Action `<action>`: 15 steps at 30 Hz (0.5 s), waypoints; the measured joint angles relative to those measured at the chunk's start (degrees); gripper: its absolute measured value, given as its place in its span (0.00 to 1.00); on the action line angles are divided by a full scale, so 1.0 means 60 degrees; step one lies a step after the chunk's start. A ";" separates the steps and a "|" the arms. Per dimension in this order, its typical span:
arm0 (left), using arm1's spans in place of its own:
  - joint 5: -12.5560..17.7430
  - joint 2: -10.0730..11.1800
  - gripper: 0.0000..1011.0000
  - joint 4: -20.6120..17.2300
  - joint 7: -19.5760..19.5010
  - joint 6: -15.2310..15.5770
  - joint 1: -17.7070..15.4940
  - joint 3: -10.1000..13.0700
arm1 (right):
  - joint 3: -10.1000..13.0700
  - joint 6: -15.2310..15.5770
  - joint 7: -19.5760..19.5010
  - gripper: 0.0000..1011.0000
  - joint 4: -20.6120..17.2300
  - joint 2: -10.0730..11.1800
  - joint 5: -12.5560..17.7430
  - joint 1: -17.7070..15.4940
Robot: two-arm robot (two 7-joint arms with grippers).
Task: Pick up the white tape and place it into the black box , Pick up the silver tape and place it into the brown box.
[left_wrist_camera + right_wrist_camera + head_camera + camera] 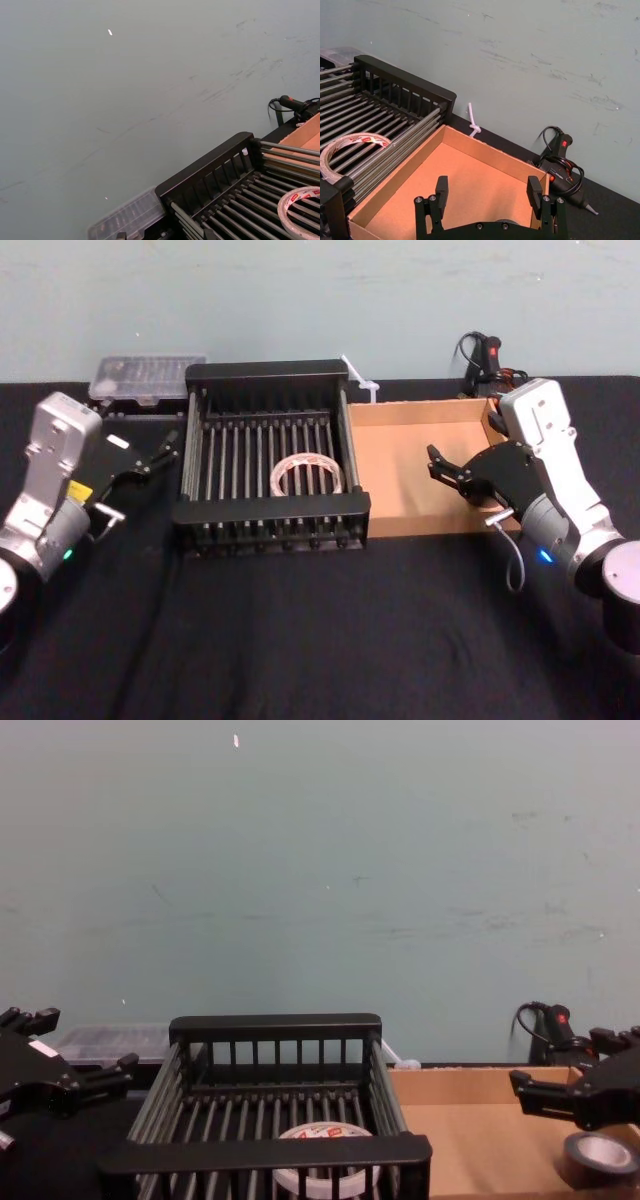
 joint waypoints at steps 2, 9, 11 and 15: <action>0.0000 0.0000 0.99 0.0000 -0.0001 0.0000 0.0000 0.0000 | 0.0000 0.0000 0.0000 0.99 0.0000 0.0000 0.0000 0.0000; 0.0000 0.0000 0.99 -0.0001 0.0000 0.0000 0.0000 0.0000 | 0.0000 0.0000 0.0001 0.99 0.0000 0.0000 0.0000 0.0000; 0.0001 -0.0001 0.99 0.0000 -0.0001 0.0000 0.0000 0.0000 | 0.0001 0.0001 0.0000 0.99 0.0000 0.0000 0.0000 0.0000; 0.0001 0.0000 0.99 0.0000 0.0000 0.0000 0.0000 0.0000 | 0.0000 0.0001 0.0000 0.99 0.0000 0.0000 0.0000 0.0000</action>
